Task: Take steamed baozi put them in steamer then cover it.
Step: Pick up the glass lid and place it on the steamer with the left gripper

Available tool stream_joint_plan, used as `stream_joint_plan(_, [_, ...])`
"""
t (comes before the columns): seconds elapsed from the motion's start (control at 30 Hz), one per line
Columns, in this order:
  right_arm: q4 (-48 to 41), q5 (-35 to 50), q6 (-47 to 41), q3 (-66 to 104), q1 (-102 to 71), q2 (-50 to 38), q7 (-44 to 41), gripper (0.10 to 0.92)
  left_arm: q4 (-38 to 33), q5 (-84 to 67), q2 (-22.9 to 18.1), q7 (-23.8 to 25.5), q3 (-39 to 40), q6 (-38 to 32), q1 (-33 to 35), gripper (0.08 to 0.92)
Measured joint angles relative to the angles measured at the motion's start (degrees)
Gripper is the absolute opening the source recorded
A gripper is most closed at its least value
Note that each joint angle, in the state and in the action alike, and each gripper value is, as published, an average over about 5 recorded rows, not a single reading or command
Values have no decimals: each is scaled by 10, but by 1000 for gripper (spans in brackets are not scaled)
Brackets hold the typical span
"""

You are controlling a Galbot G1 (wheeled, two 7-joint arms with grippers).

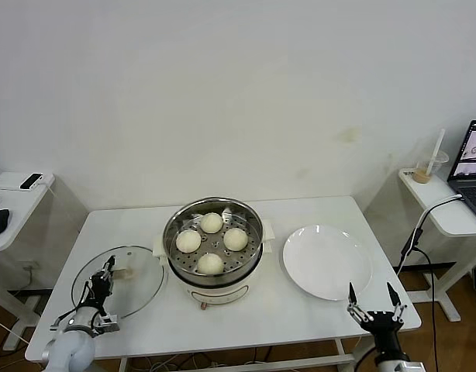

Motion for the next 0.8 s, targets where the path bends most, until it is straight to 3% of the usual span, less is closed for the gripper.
stream_joint_plan(0.27, [-5,4,-4,-10,10,-10,-2,823,-69,11,8,10,-39,9,42,151])
stream_joint_plan(0.8, [-12,6,-8,-24,22,-33,-7,823,-195,-33,34,92,-151,39,125,151])
